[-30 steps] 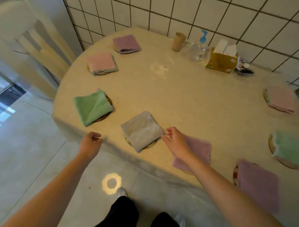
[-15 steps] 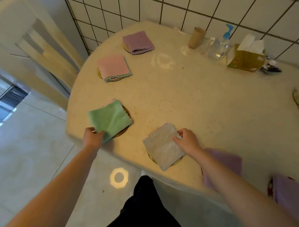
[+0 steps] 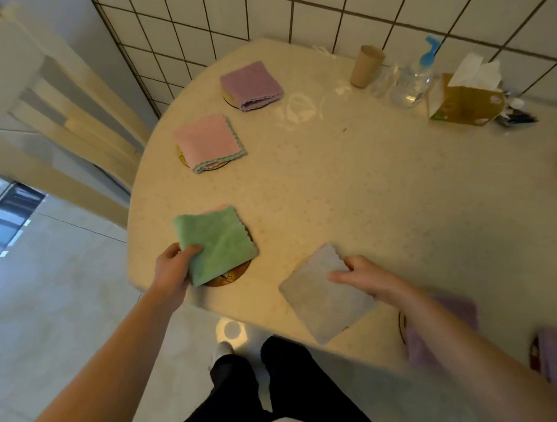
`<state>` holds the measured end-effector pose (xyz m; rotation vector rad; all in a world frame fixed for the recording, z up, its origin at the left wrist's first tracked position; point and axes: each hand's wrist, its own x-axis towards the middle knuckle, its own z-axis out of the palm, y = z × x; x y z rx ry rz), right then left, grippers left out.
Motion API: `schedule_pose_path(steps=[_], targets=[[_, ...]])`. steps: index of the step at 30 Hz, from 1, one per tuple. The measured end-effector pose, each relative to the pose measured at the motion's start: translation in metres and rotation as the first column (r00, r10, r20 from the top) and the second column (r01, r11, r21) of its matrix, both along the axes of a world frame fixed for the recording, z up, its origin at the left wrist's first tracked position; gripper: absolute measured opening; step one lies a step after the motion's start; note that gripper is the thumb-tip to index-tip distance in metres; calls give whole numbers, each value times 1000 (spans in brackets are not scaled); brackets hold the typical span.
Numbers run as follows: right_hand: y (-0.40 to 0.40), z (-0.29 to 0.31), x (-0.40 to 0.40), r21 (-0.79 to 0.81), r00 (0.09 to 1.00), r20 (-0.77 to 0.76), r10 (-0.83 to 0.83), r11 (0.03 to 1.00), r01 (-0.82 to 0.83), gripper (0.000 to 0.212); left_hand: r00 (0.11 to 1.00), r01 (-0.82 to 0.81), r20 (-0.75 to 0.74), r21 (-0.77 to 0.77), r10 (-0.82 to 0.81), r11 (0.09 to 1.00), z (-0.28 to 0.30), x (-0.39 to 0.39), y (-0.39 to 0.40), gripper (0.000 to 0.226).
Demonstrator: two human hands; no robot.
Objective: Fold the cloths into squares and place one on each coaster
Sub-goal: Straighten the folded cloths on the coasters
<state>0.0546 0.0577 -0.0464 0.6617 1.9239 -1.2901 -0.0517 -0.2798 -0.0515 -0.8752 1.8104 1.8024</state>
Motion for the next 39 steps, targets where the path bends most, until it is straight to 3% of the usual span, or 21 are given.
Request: schedule_pose_path(steps=[3,6,9,13,16,19,23,25,28,32,35,39], targets=[[-5,4,16,-188,972,4,-234,955,231,72,986,166,-17,221,-166,961,12,-12,-5,32],[-19,6,39,-367,822,36,-569,757,540,40,927,371,-65,309,-369,876,18,-23,-9,35],[-39,-10,61,-392,634,81,-769,560,730,33,895,442,-51,252,-444,861,9,-35,-14,32],[-61,-31,74,-251,516,32,-856,493,833,40,889,452,54,67,-455,890,-18,-45,-29,29],[-67,-28,70,-139,542,-80,-837,548,825,34,879,475,43,6,-475,880,-21,-47,-30,32],[-69,-16,67,-103,576,-169,-800,595,797,30,832,527,-84,-188,-548,829,-11,-53,-20,48],[-68,-3,64,-25,628,-216,-748,647,762,42,749,567,-263,-220,-608,794,-4,-57,-13,55],[-66,-5,66,8,647,-221,-729,662,749,39,739,565,-293,-221,-606,795,-6,-57,-20,57],[-64,-9,71,165,686,-232,-690,667,727,52,747,569,-253,-237,-615,788,-15,-59,-34,56],[-67,-21,75,433,770,-361,-526,637,638,61,722,577,-200,-354,-662,736,-23,-65,-41,42],[-74,-24,73,633,872,-328,-363,601,488,58,712,554,-158,-471,-684,686,-24,-72,-39,36],[-79,-23,65,732,928,-244,-282,573,367,44,713,545,-97,-546,-694,636,-25,-83,-43,33]])
